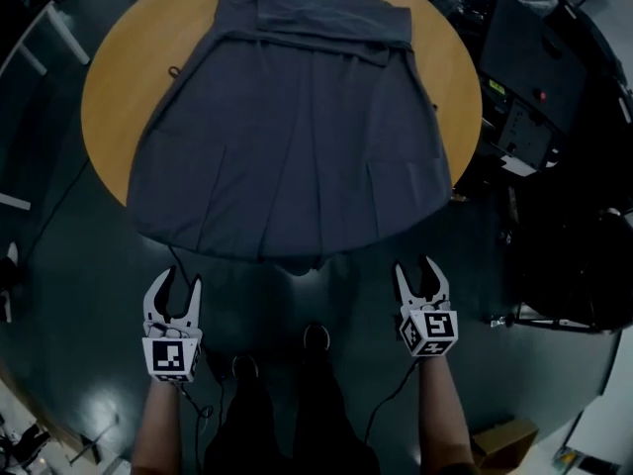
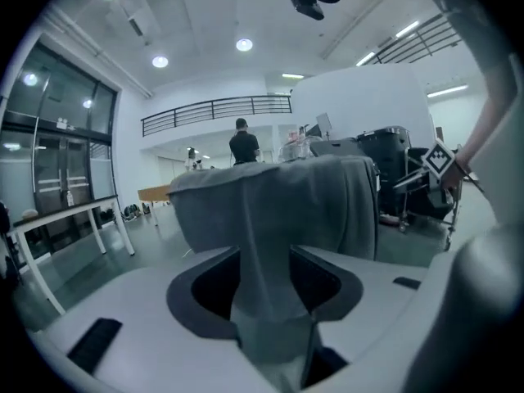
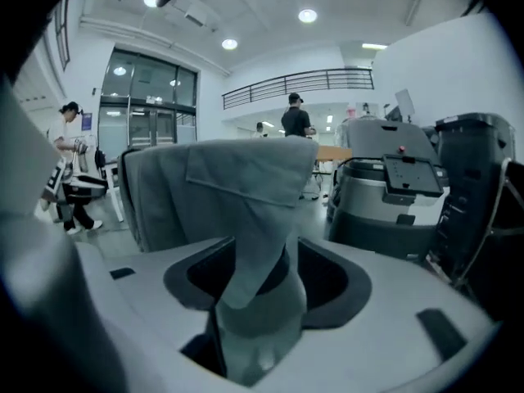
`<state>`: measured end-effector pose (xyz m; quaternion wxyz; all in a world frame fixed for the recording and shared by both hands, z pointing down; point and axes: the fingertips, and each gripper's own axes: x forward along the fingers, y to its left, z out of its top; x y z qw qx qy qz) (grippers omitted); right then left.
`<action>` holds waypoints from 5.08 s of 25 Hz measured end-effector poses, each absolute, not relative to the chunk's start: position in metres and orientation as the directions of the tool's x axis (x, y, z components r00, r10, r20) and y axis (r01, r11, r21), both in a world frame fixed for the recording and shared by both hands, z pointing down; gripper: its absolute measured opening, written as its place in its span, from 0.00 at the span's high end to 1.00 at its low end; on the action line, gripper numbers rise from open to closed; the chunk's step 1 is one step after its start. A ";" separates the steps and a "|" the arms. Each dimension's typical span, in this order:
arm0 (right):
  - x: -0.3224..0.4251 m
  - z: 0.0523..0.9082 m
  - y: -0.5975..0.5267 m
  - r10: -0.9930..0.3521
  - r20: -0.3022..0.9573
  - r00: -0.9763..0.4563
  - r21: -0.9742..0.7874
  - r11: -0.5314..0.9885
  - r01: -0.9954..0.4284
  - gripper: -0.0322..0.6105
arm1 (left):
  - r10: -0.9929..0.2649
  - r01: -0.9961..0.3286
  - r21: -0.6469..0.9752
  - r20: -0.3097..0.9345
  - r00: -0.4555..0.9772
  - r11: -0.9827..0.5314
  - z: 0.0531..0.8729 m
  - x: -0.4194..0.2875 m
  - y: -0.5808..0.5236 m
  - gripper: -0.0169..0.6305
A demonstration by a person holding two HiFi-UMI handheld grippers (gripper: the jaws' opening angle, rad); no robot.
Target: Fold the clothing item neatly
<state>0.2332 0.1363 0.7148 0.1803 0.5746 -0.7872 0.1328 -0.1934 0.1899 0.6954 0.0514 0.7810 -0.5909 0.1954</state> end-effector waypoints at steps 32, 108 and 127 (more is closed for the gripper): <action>0.175 0.738 0.124 -0.777 0.439 -0.451 0.026 0.512 -0.858 0.95 | -0.829 -0.869 0.032 0.284 0.482 -0.494 0.708 -0.221 0.142 0.93; 0.245 0.542 -0.556 -0.856 0.511 -0.082 0.139 0.176 -0.975 0.78 | -0.704 -0.974 0.009 0.690 0.169 -0.225 0.569 -0.284 -0.490 0.56; 0.091 0.409 -0.338 -0.915 0.191 -0.355 0.040 0.368 -0.929 0.79 | -0.861 -0.959 0.133 0.424 0.282 -0.249 0.479 -0.200 -0.319 0.56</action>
